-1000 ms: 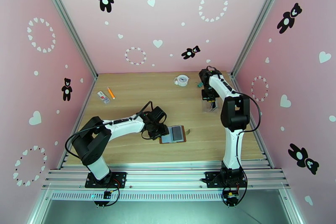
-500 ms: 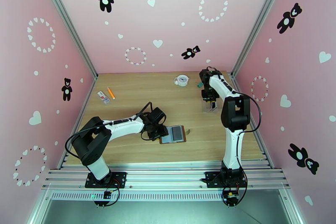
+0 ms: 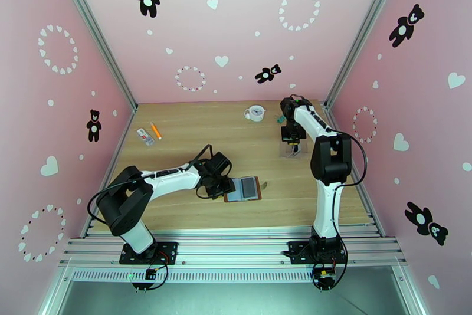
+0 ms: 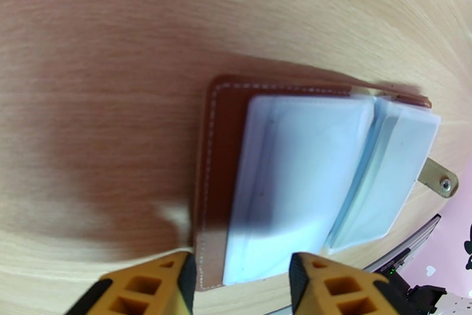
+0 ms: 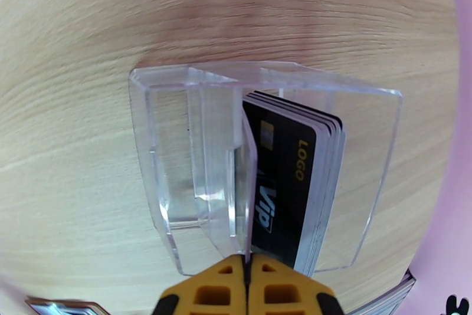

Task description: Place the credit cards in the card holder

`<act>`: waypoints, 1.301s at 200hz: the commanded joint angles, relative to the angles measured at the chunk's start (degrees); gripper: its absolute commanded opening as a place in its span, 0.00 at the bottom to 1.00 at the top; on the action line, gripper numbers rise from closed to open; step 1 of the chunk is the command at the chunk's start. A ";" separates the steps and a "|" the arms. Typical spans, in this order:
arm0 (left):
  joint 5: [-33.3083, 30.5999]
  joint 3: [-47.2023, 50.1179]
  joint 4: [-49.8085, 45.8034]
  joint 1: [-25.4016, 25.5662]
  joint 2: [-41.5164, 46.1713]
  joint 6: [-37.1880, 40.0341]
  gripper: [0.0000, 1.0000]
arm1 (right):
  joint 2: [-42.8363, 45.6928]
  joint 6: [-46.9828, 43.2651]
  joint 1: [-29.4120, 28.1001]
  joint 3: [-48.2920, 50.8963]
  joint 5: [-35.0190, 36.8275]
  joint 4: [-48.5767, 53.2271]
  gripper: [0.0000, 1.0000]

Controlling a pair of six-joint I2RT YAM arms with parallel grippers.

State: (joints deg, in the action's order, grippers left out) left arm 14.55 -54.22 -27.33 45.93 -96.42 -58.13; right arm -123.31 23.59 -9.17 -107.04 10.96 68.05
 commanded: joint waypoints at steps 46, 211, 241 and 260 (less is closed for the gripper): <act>-2.74 1.89 1.18 0.30 3.72 -0.76 0.47 | 2.83 3.50 -9.00 3.95 -9.76 -1.32 0.00; -3.05 3.19 1.72 0.23 4.58 -1.38 0.47 | 4.72 6.29 -14.19 3.96 -11.27 -0.29 0.00; -2.99 3.50 1.87 0.30 4.93 -1.45 0.47 | 5.07 6.26 -14.13 4.00 -11.14 -0.20 0.00; -3.11 3.85 2.10 0.29 5.23 -1.46 0.47 | 5.58 6.29 -13.96 3.94 -10.87 -0.11 0.00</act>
State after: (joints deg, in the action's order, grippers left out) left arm 12.58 -51.44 -26.13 45.93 -93.08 -59.20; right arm -120.88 29.56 -23.38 -103.94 0.16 65.80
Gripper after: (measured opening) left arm 0.473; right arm 0.032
